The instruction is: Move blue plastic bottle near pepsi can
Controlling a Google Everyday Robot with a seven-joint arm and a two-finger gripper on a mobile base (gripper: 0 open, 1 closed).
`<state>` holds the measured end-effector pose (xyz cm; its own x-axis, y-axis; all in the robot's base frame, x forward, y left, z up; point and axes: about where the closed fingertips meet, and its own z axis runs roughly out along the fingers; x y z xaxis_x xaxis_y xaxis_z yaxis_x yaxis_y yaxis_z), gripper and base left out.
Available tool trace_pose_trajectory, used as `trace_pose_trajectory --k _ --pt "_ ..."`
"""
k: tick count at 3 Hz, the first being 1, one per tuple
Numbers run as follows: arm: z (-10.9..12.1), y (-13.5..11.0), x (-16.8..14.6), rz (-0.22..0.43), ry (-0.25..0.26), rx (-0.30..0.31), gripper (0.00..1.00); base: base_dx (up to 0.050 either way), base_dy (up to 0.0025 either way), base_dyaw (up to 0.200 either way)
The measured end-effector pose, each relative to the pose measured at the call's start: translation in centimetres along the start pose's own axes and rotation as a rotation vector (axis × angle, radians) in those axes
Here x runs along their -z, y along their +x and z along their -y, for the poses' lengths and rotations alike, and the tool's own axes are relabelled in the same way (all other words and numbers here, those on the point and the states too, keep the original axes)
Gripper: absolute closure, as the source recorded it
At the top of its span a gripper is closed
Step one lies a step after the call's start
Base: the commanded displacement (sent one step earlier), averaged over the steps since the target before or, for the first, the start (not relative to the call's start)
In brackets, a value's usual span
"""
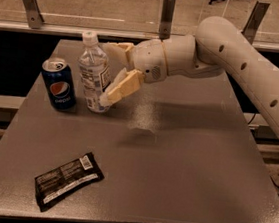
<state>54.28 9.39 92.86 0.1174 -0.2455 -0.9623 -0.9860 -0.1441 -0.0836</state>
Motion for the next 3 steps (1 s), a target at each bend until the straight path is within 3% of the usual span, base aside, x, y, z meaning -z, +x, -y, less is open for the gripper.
trace_pose_trajectory --k 2,3 --pt "2.4 -0.9 4.2 -0.050 0.123 0.044 0.00 0.000 0.00000 0.000" --pt "2.5 -0.9 4.4 -0.051 0.127 0.046 0.00 0.000 0.00000 0.000"
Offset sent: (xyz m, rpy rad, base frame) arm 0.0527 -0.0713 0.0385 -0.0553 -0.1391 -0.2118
